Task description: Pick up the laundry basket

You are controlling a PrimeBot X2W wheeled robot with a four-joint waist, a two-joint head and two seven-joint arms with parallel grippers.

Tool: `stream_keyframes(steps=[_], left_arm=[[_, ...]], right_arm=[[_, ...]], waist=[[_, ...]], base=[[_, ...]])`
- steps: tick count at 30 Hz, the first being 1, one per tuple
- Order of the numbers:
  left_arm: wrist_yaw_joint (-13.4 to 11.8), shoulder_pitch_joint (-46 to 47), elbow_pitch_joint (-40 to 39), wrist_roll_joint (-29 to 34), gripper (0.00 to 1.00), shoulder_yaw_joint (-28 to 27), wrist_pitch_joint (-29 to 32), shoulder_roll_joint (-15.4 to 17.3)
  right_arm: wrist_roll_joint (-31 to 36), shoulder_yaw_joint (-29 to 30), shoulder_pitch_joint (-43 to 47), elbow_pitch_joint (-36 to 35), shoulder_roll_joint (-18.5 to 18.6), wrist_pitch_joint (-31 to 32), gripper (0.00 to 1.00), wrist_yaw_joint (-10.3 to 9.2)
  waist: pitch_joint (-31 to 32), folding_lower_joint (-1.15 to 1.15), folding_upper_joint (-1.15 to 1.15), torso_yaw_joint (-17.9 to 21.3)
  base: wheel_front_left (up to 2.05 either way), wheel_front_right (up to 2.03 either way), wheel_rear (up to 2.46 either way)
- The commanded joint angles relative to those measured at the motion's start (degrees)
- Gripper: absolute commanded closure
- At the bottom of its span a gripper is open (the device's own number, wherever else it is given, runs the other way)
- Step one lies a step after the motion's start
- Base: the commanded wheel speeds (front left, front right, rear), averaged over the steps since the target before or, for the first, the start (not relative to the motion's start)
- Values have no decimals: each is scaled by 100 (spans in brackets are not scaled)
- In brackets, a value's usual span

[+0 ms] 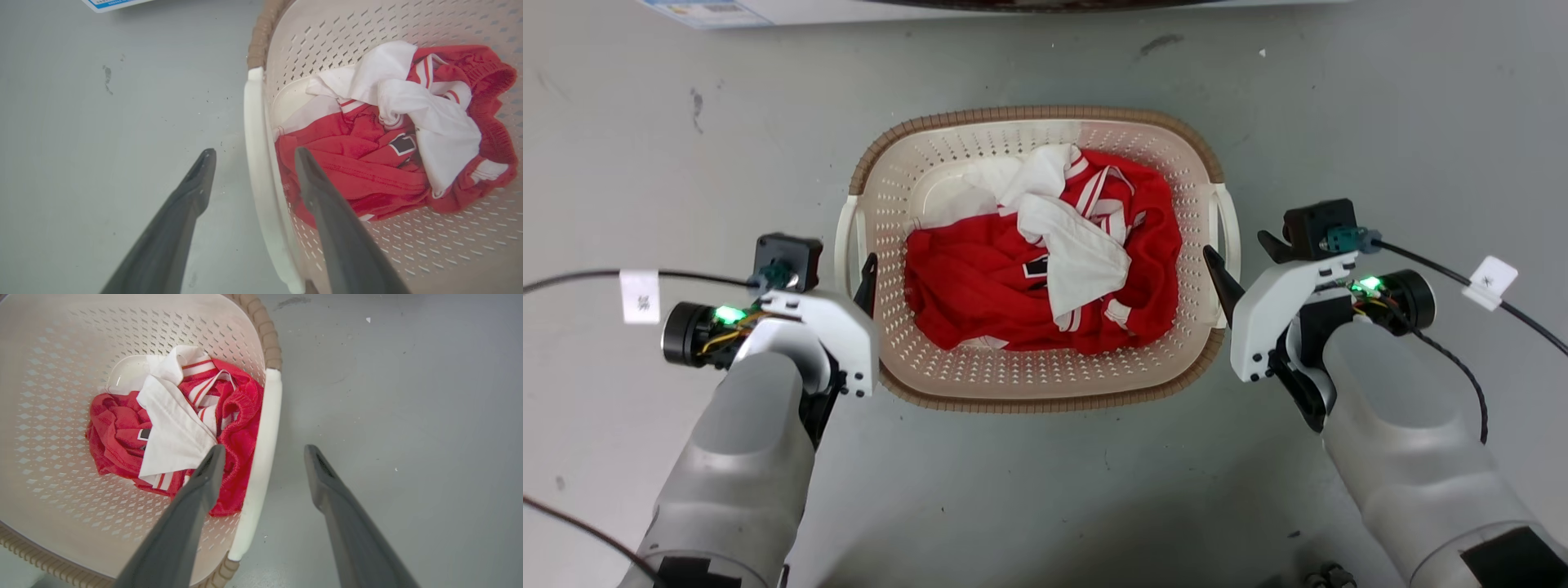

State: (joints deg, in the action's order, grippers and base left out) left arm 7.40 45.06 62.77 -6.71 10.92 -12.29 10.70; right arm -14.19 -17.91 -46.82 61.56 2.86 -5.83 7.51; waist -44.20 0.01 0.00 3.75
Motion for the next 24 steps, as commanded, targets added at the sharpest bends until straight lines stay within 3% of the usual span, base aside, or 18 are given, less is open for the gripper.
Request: stream_keyframes(steps=[1,8,13,24], left_arm=[[5,146,113,-109,0,61,56,-23],[9,546,443,-486,0,794,498,-27],[2,780,340,-1123,0,1504,833,68],[3,939,182,-1870,0,2276,980,307]], right_arm=[[-58,-81,-165,89,2,58,0,-4],[-409,-506,-608,378,2,431,0,-4],[-717,-826,-891,605,2,753,0,-4],[-997,-1111,-1056,850,2,701,0,-4]], waist=[[-84,-1,0,-21],[-286,-1,0,-39],[-459,-1,0,-69],[-552,-1,0,-74]], base=[[0,0,0],[0,0,0],[0,0,0],[0,0,0]])
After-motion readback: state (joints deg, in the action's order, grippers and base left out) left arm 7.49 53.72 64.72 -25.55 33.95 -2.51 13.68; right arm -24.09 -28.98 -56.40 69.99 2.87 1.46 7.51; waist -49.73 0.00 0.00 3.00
